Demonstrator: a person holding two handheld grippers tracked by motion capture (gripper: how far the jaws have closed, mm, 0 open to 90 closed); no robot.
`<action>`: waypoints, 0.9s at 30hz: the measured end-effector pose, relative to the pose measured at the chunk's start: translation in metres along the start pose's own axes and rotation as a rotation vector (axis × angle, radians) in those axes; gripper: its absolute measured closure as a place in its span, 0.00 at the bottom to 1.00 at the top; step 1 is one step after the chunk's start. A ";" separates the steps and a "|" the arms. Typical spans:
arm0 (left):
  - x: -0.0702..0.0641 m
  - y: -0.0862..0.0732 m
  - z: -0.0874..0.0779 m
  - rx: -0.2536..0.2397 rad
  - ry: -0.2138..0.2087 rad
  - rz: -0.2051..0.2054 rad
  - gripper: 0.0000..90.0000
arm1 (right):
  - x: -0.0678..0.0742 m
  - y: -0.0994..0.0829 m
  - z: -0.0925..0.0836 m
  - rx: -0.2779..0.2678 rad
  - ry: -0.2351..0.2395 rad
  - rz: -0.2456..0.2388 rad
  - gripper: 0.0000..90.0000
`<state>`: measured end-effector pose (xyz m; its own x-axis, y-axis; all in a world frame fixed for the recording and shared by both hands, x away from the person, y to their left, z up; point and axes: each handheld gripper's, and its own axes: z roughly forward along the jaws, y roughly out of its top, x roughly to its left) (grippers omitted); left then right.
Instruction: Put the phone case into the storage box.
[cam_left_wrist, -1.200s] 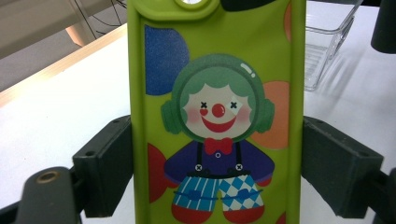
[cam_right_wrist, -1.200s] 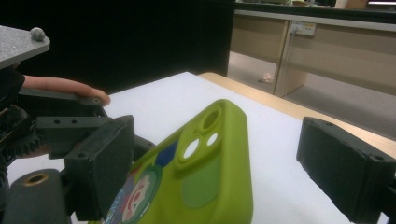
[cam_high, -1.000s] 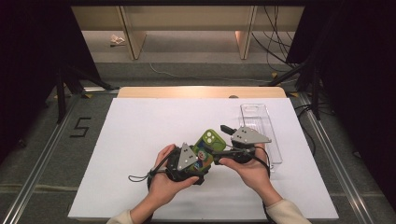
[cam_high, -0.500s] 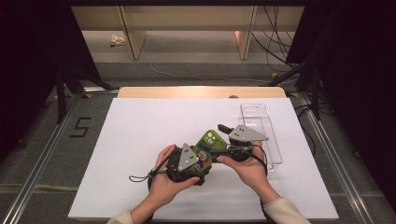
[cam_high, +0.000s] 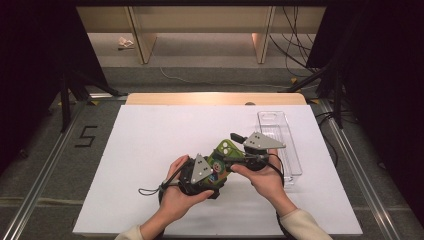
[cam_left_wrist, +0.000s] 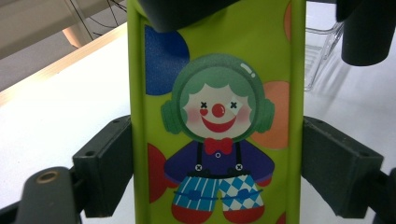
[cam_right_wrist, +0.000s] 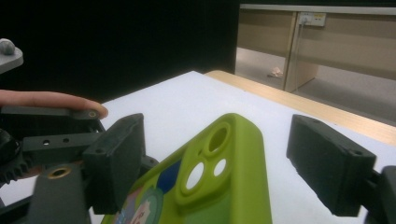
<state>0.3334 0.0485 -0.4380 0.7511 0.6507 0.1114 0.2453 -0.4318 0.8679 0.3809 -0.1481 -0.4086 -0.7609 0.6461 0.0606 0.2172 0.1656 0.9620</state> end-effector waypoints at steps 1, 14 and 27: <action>0.000 0.000 0.000 0.000 0.000 0.000 0.18 | 0.000 0.000 0.000 0.001 0.001 0.002 0.26; 0.000 0.000 0.000 0.001 0.002 0.001 0.18 | 0.000 -0.001 0.004 0.018 0.005 0.015 0.42; -0.001 0.000 0.001 0.003 0.003 0.006 0.18 | -0.001 -0.003 0.005 0.009 0.019 0.051 0.55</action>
<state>0.3332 0.0472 -0.4382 0.7511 0.6496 0.1181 0.2426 -0.4379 0.8657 0.3839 -0.1457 -0.4124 -0.7600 0.6397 0.1149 0.2615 0.1392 0.9551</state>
